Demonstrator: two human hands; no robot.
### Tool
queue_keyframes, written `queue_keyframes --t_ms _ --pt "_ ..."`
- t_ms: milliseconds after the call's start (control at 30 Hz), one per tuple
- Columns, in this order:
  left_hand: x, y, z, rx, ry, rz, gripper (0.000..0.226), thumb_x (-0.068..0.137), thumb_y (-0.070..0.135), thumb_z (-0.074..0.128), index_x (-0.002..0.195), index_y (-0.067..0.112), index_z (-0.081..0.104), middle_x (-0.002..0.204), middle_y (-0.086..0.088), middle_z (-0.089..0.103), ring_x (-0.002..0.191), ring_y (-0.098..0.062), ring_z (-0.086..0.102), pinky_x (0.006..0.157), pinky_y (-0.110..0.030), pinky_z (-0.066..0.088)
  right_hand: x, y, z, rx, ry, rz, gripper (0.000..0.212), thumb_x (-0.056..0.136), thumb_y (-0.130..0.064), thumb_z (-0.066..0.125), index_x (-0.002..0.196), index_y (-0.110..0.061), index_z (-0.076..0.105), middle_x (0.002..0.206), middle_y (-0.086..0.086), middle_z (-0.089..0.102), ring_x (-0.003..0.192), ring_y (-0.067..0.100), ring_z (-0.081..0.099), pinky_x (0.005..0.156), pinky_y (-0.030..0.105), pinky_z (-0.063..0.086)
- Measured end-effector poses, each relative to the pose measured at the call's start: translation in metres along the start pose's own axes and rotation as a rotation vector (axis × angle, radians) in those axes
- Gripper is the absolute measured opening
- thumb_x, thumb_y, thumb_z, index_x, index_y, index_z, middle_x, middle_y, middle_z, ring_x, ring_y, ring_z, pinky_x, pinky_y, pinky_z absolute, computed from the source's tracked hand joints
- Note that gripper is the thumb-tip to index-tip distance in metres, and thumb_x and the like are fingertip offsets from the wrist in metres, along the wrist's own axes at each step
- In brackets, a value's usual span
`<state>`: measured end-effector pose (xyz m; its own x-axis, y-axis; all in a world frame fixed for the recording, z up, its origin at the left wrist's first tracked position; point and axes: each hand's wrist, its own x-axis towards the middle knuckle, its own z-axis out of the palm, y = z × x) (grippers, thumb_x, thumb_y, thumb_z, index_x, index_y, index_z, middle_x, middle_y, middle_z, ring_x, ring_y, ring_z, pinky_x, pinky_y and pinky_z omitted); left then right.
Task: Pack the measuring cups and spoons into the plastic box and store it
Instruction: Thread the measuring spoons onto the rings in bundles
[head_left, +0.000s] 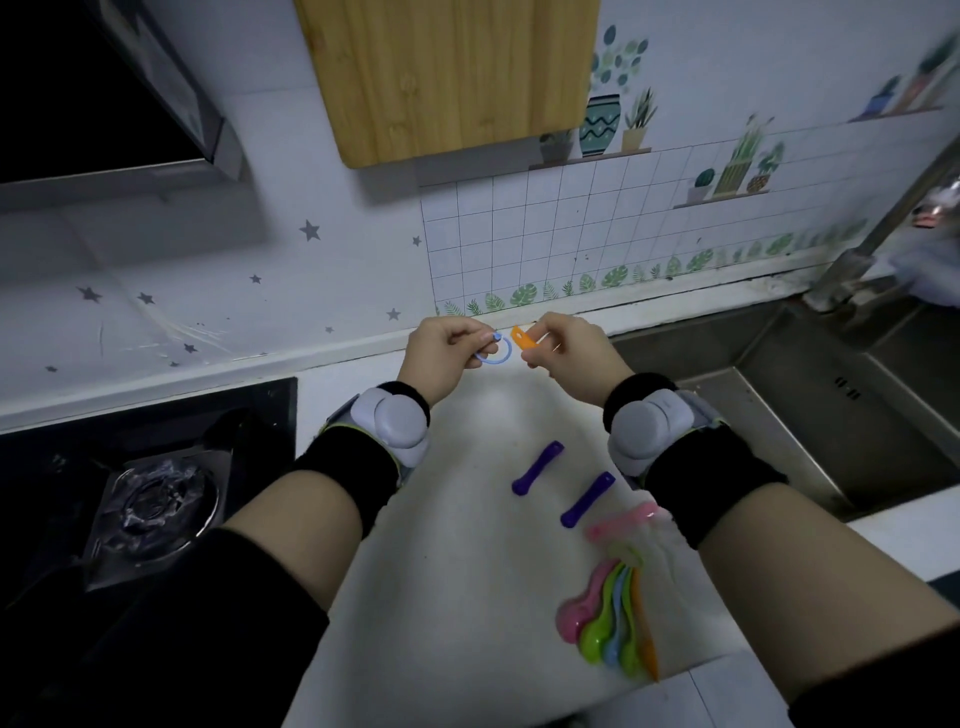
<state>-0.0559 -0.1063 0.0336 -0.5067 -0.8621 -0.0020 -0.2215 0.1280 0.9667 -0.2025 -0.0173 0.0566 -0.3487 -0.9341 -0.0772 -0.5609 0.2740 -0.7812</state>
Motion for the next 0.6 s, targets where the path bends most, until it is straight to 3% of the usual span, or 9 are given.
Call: queue_keyframes --t_ms 100,200,300,400,600 --pt "0.001 0.002 0.000 0.057 -0.022 0.017 0.015 0.090 0.003 0.056 0.091 -0.001 0.070 0.072 -0.001 0.065 0.063 -0.002 0.059 0.064 -0.013 0.052 0.001 -0.001 -0.004 -0.255 -0.032 -0.081 0.011 0.086 -0.016 0.060 0.095 -0.014 0.066 0.083 0.006 0.069 0.078 0.019 0.052 0.074 0.029 0.042" --pt "0.000 0.004 -0.002 0.098 -0.036 0.042 0.015 0.089 0.003 0.056 0.086 0.006 0.071 0.070 0.001 0.065 0.068 -0.010 0.057 0.065 -0.014 0.052 0.001 -0.004 -0.008 -0.447 -0.054 -0.133 0.016 0.089 -0.022 0.058 0.102 -0.017 0.066 0.089 0.007 0.065 0.090 0.026 0.052 0.072 0.028 0.035" --pt "0.000 0.006 -0.003 0.127 -0.043 0.059 0.016 0.088 0.004 0.058 0.083 0.011 0.071 0.068 0.001 0.065 0.070 -0.016 0.056 0.067 -0.020 0.052 0.003 -0.009 -0.011 -0.594 -0.054 -0.179 0.018 0.092 -0.024 0.056 0.106 -0.020 0.065 0.103 0.011 0.065 0.098 0.032 0.055 0.075 0.032 0.039" --pt "-0.001 0.008 -0.005 0.158 -0.048 0.068 0.016 0.088 0.005 0.059 0.082 0.012 0.072 0.068 0.001 0.065 0.070 -0.018 0.056 0.067 -0.021 0.052 0.004 -0.013 -0.012 -0.694 -0.055 -0.212 0.020 0.093 -0.026 0.054 0.111 -0.023 0.063 0.110 0.013 0.063 0.102 0.034 0.055 0.075 0.032 0.037" --pt "-0.003 0.015 -0.007 0.235 -0.046 0.082 0.014 0.087 0.006 0.060 0.083 0.006 0.073 0.073 -0.007 0.065 0.066 -0.016 0.055 0.072 -0.028 0.053 0.002 -0.024 -0.013 -0.790 -0.052 -0.267 0.019 0.093 -0.023 0.053 0.109 -0.021 0.064 0.106 0.013 0.062 0.096 0.035 0.057 0.070 0.031 0.035"
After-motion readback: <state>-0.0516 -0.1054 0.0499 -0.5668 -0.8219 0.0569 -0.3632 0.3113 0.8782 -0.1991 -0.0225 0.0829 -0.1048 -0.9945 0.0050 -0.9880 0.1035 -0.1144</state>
